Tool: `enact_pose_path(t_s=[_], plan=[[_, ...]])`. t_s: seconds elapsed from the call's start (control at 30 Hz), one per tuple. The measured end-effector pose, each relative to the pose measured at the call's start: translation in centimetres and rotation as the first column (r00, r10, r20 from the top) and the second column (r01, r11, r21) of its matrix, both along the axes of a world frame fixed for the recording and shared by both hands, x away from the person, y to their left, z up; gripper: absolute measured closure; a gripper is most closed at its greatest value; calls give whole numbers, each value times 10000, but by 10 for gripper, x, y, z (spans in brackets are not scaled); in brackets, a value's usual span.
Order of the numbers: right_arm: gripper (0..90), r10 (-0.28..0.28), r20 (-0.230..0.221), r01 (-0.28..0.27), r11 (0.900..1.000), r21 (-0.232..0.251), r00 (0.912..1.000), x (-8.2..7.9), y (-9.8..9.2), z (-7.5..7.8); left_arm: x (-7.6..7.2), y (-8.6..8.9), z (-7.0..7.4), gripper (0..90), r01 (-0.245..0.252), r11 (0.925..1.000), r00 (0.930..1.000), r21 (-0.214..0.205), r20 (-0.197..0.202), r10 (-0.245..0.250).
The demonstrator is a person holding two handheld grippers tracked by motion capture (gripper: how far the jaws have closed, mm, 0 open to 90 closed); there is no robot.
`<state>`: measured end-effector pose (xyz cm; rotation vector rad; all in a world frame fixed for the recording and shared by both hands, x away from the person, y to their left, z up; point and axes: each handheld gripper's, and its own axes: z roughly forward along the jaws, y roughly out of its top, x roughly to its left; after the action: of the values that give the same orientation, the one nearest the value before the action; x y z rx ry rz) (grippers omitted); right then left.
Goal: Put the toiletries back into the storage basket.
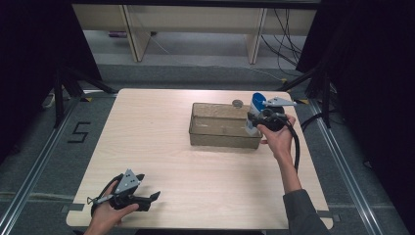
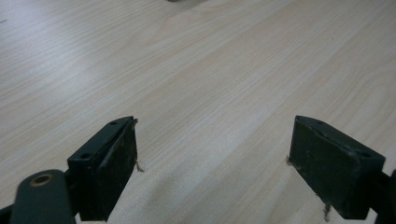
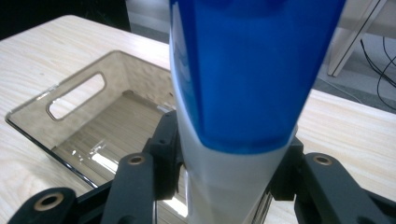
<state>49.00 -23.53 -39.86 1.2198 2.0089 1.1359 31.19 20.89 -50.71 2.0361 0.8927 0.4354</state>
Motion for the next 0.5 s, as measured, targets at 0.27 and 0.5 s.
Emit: enact_pose_path(t_s=[0.27, 0.5], plan=[[562, 5, -233, -7, 10000, -90, 9997, 2, -1, -10, 0, 0, 0, 150, 1, 10000, 10000, -9, 3, -1], [562, 77, -165, -83, 9993, -371, 9998, 4, -3, -17, 0, 0, 0, 150, -5, 10000, 10000, 0, -5, 5]])
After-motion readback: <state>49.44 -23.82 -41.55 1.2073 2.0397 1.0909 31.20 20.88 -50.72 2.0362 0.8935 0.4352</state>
